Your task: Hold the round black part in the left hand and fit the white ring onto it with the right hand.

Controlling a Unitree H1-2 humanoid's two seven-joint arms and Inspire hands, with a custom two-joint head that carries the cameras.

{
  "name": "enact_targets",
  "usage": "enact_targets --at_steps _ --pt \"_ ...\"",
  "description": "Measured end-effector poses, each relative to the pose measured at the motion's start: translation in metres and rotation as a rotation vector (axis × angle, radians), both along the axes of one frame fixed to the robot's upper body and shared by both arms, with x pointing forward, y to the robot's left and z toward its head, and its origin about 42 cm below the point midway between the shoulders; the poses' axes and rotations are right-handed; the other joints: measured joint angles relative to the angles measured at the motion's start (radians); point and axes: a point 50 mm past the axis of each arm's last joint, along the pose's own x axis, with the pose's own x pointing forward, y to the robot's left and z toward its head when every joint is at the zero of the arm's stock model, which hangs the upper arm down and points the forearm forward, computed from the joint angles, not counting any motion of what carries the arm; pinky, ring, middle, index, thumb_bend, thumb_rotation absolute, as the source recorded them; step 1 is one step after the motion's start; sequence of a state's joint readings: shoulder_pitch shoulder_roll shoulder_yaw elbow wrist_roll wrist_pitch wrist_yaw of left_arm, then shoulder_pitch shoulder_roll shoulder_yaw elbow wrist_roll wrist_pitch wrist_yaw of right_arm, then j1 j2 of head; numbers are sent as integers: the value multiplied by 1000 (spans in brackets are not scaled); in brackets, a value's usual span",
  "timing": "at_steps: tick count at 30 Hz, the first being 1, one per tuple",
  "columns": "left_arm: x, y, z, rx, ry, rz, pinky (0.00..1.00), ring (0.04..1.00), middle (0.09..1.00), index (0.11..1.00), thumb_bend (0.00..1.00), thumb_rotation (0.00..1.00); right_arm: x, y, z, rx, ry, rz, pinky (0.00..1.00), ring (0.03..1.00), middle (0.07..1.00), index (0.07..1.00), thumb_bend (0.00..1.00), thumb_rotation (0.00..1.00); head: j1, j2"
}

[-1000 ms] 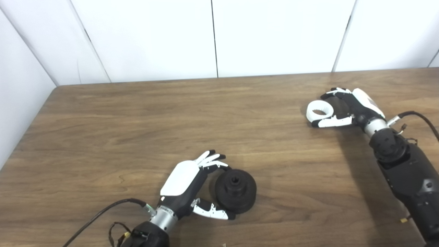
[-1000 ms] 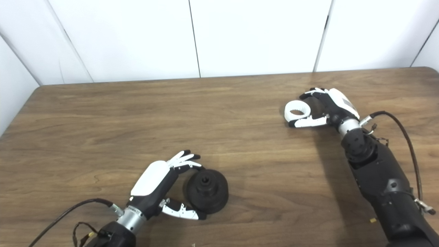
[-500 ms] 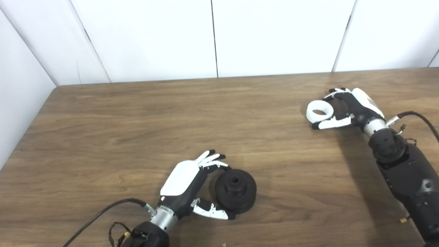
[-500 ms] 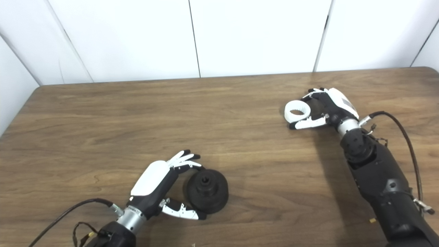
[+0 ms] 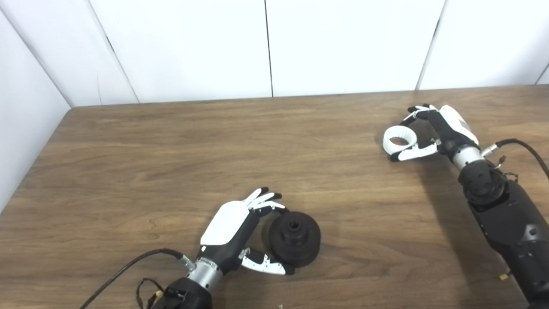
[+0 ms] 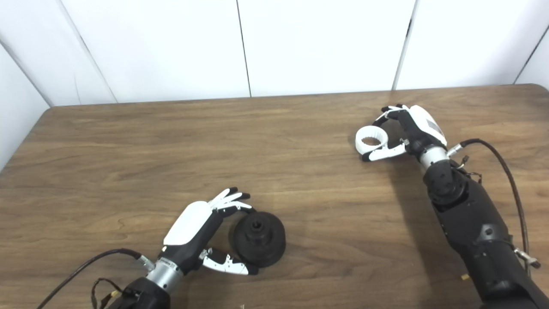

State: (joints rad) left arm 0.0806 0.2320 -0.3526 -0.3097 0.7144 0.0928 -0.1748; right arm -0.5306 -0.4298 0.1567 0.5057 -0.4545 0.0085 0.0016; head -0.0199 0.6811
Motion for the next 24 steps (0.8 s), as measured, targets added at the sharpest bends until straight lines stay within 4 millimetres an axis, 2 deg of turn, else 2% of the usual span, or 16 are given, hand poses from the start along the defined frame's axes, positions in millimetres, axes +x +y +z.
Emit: enact_targets --at_steps 12,18,24 --pt "-1 0 -1 -1 0 2 914 974 903 666 857 216 -2 -2 -1 9 -5 -11 951 975 857 487 525 150 5 0" --pt "-1 0 -1 -3 0 3 914 969 899 661 860 212 -10 1 1 14 -15 1 937 977 843 487 525 151 8 0" --pt "-1 0 -1 -3 0 3 921 974 904 666 852 216 -24 13 17 26 -26 52 920 974 841 487 525 150 9 2"
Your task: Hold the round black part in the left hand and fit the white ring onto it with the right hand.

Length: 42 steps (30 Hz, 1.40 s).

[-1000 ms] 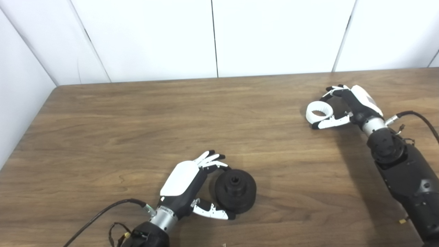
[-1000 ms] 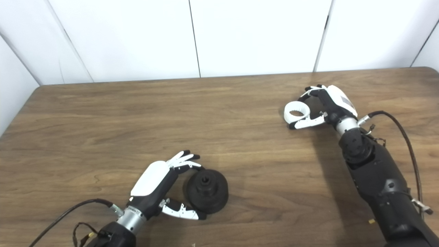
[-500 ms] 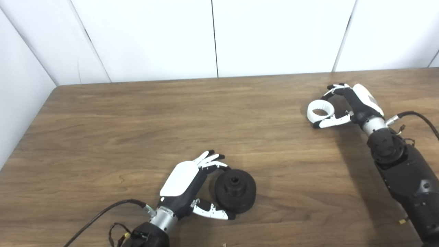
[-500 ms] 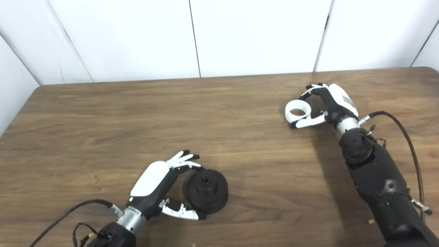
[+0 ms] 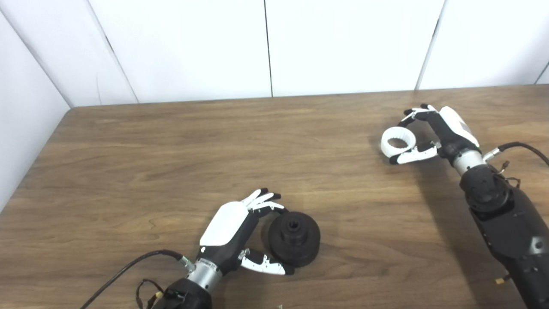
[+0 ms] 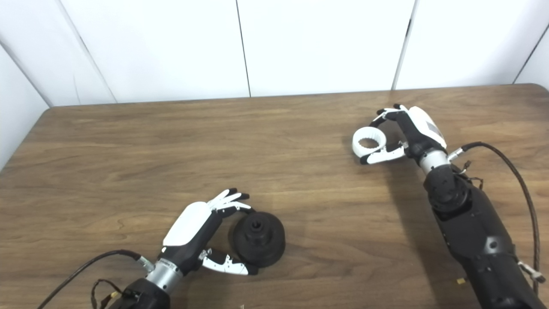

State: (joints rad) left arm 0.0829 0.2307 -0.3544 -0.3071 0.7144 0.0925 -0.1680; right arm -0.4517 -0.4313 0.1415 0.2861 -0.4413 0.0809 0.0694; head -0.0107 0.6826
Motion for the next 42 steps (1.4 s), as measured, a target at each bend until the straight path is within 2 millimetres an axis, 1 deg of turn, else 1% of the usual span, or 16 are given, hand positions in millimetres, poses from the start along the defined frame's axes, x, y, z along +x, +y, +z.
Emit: enact_targets --at_steps 5,8,10,11,17,20,21,24,28,33,35,38,42 --pt "0 0 0 0 0 -1 922 976 903 667 854 215 -13 11 20 10 -19 38 953 973 843 488 525 151 2 0" --pt "0 -1 0 -2 1 0 925 975 902 666 856 215 -25 19 31 16 -16 72 960 973 838 488 525 148 2 0" --pt "0 -1 0 -2 2 0 916 974 902 665 856 219 -35 27 42 10 -15 123 955 971 834 488 525 147 2 0" --pt "0 -1 0 -2 2 0 914 971 900 664 856 216 -38 31 48 8 -20 144 929 963 830 488 525 147 2 0" --pt "1 -2 -2 -4 0 -2 900 967 899 662 856 216 -52 42 72 -8 -32 202 900 946 833 488 525 149 6 2" --pt "1 -2 -2 -5 -3 -1 908 968 899 662 854 218 -64 53 82 -16 -44 238 927 947 838 488 525 148 9 3" --pt "1 -3 -3 -7 -5 0 912 969 900 664 853 221 -72 60 86 -19 -50 261 936 948 839 488 525 148 9 5" --pt "1 -3 -3 -8 -4 2 926 968 898 661 852 220 -83 75 87 -10 -58 314 952 955 845 488 525 148 11 6" --pt "1 -4 -3 -11 -5 2 923 969 898 660 853 213 -94 84 83 5 -42 346 945 973 857 488 525 148 12 6" --pt "1 -3 -3 -11 -5 3 902 968 898 661 855 219 -114 101 86 30 -61 412 950 973 858 488 525 149 12 6" --pt "1 -3 -3 -11 -7 5 904 967 898 662 855 220 -118 107 85 37 -59 433 959 974 859 488 525 150 11 8" --pt "2 -4 -3 -12 -11 3 906 966 893 659 858 220 -124 110 84 36 -59 446 991 983 869 489 525 149 11 8" --pt "1 -4 -4 -13 -13 1 906 966 894 657 857 226 -129 113 83 36 -49 467 1000 990 874 489 525 149 15 8"
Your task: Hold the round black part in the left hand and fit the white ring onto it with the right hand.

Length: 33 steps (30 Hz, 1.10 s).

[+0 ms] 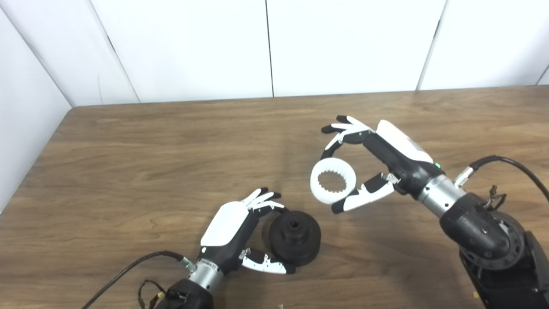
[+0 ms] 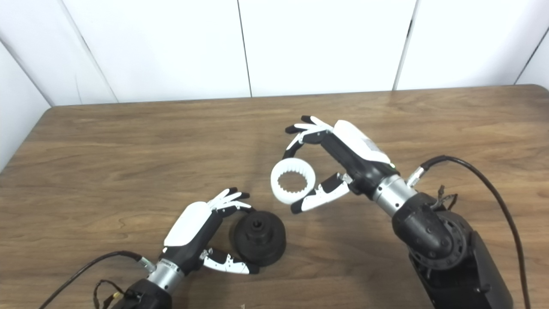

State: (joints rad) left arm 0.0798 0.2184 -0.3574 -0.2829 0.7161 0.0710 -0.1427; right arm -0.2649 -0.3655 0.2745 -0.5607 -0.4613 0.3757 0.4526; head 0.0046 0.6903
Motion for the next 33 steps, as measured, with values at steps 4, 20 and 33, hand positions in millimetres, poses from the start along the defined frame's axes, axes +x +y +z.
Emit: enact_targets --at_steps 4,20,33 --pt "0 0 0 3 -1 1 893 968 896 659 856 235 -4 6 -6 7 21 14 1000 990 875 489 525 149 -2 2" --pt "0 -2 0 10 -4 2 876 970 899 661 850 229 -14 23 -29 20 75 33 1000 990 892 490 525 152 0 9" --pt "1 -4 1 7 -4 6 899 970 898 662 852 235 -18 29 -50 -1 112 39 1000 1000 891 491 524 152 3 9"
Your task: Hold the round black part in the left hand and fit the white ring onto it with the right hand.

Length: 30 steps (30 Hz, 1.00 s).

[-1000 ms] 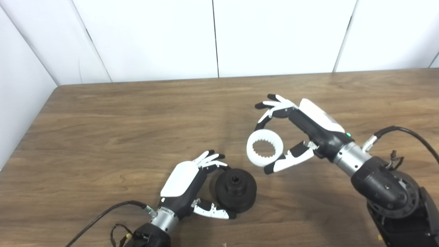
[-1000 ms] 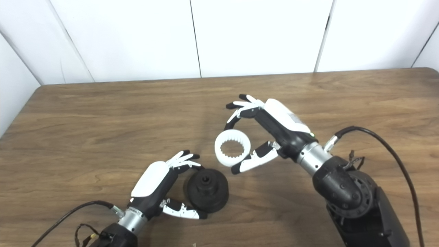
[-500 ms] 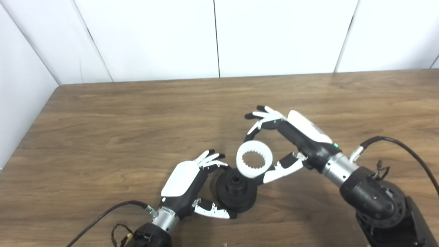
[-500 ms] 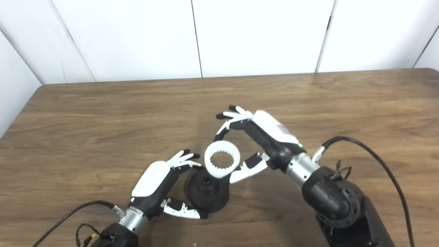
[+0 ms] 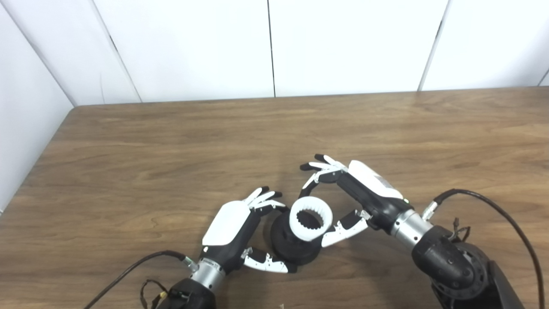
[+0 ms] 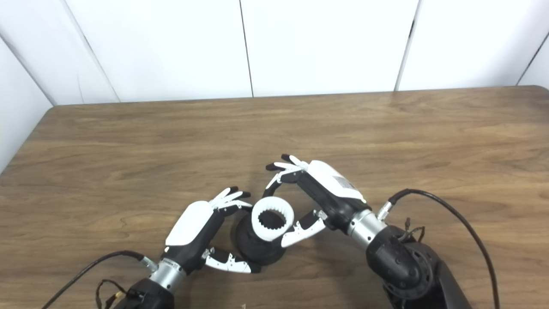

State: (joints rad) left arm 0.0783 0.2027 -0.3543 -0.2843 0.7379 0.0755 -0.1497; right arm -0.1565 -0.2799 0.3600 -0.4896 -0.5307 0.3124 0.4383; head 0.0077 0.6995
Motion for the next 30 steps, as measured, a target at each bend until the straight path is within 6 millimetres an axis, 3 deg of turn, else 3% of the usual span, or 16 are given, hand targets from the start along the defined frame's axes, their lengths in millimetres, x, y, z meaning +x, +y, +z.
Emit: enact_targets --at_steps 7,17,30 --pt "0 -1 0 0 3 3 927 974 900 666 849 236 1 2 -4 -4 2 9 1000 1000 893 491 524 154 2 -2" --pt "0 -1 0 2 1 6 888 971 899 664 851 241 2 6 -7 -7 -2 5 1000 1000 891 491 524 155 2 -2" --pt "0 -5 0 -4 4 11 942 976 902 667 850 222 7 14 -11 -40 -9 28 1000 1000 895 491 523 157 3 -3"
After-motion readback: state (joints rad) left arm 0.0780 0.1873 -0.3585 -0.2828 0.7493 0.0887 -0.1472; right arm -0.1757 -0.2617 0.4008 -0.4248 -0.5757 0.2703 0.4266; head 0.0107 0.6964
